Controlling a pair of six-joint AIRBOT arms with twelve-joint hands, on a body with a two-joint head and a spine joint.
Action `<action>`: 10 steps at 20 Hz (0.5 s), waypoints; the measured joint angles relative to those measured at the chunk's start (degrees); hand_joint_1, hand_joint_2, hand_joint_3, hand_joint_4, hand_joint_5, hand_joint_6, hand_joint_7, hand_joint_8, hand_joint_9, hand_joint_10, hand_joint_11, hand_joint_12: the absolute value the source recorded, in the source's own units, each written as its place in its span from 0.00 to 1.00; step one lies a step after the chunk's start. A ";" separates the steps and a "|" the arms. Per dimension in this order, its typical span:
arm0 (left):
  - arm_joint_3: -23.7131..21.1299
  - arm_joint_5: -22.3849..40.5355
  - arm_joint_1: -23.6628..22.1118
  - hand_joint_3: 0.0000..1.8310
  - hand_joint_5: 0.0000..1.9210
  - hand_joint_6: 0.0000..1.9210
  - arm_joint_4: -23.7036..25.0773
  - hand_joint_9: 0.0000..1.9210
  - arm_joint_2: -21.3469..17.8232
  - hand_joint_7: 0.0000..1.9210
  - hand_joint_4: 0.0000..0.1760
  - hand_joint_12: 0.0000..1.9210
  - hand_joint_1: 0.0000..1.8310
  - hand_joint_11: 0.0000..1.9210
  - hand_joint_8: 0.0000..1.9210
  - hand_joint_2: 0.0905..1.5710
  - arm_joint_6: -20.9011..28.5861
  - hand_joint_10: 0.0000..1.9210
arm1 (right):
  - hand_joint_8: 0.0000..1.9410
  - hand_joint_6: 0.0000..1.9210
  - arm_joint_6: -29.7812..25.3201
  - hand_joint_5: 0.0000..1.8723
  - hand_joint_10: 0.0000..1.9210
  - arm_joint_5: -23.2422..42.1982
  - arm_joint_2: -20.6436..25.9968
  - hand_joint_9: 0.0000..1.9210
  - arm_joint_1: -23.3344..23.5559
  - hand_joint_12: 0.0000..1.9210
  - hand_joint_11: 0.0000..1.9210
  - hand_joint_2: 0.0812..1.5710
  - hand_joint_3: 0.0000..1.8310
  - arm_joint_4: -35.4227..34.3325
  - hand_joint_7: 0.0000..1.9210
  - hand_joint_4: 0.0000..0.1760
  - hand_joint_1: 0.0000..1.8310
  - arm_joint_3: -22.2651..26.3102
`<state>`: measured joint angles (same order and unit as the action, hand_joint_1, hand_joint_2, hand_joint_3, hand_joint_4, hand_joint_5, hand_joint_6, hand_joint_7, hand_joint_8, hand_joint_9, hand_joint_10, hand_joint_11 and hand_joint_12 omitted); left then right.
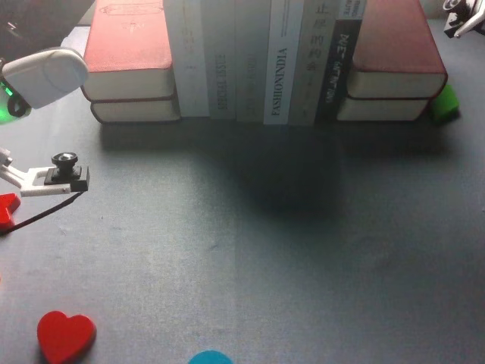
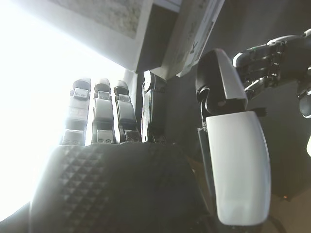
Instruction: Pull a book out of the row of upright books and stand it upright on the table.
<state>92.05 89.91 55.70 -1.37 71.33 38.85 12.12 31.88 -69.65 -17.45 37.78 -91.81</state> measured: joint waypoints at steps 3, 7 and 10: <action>-0.04 0.11 0.13 0.00 0.13 0.00 -0.33 0.02 0.00 0.00 0.96 0.25 0.49 0.00 0.00 0.56 0.00 0.00 | 0.00 0.00 0.02 0.27 0.00 -0.85 0.39 0.00 -0.04 0.00 0.00 0.79 0.01 0.09 0.00 0.31 0.38 1.22; -0.66 0.20 1.64 0.00 0.13 0.00 -1.40 0.02 0.02 0.00 0.88 0.25 0.48 0.00 0.00 0.57 0.00 0.00 | 0.00 0.01 0.00 0.30 0.00 -1.16 3.54 0.00 -0.07 0.00 0.00 0.76 0.00 3.37 0.00 0.49 0.36 6.19; -0.81 0.50 2.64 0.00 0.14 0.00 -2.78 0.02 0.24 0.00 0.89 0.25 0.49 0.00 0.00 0.57 0.02 0.00 | 0.00 0.01 0.22 0.30 0.00 0.52 7.98 0.00 -0.09 0.00 0.00 0.72 0.00 6.21 0.00 0.32 0.30 11.26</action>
<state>91.24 90.41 58.35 -4.14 71.57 38.87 12.34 32.40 -61.67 -17.54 43.99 -80.55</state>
